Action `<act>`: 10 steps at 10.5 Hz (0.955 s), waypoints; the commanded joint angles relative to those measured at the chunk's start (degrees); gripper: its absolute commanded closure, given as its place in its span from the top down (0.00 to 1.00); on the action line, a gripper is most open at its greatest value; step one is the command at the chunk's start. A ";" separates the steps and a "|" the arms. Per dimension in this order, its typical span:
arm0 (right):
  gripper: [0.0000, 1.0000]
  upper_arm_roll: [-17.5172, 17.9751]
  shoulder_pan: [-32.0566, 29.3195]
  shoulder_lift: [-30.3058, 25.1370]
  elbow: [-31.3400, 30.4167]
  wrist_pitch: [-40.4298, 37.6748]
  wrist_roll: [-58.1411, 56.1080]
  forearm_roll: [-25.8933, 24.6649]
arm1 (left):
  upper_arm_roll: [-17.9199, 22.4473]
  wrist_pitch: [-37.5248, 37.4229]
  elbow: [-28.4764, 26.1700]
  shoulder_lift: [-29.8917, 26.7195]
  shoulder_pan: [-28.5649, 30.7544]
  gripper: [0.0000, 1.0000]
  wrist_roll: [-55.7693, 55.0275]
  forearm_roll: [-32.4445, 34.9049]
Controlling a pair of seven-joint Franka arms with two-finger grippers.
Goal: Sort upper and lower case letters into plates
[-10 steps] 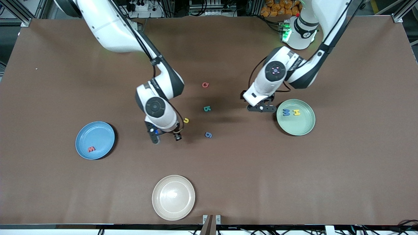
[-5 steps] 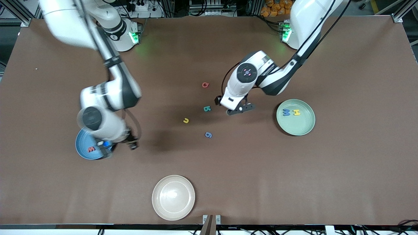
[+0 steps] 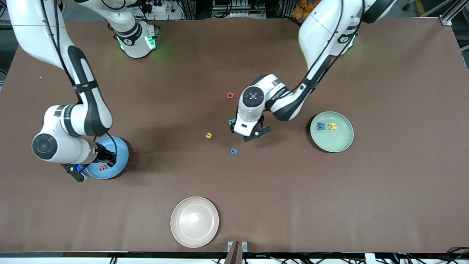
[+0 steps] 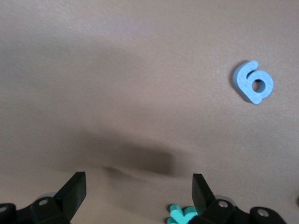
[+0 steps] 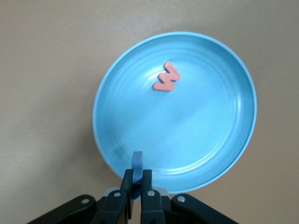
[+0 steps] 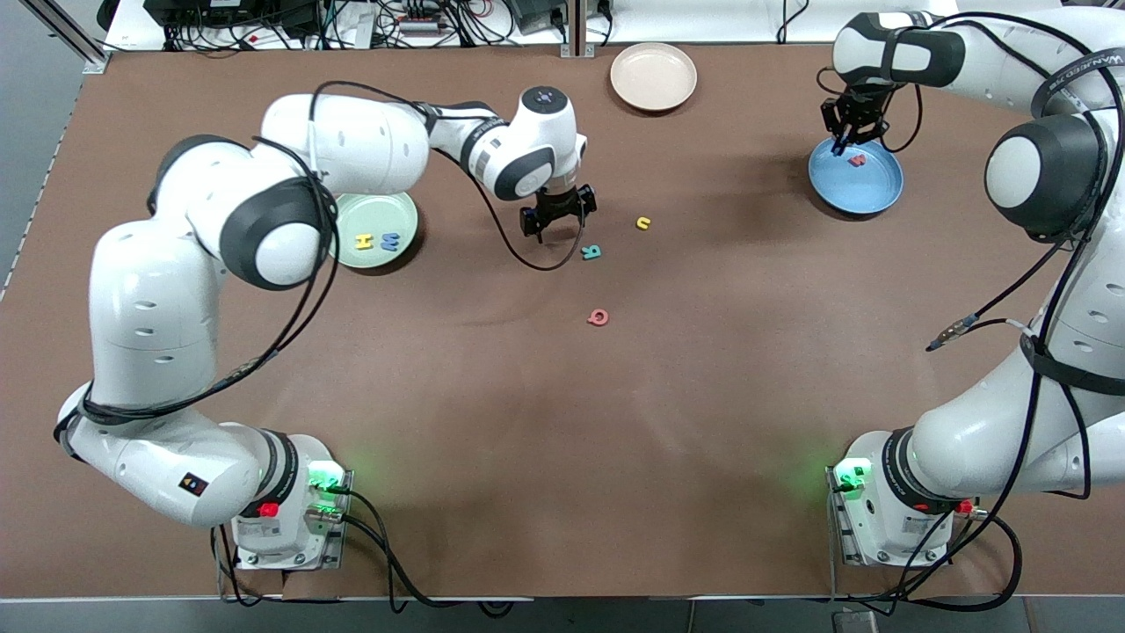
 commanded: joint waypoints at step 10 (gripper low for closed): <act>1.00 10.66 -1.02 -0.93 -0.56 3.03 -7.36 -2.64 | 1.37 -0.50 8.65 6.81 -6.42 0.84 -6.30 1.63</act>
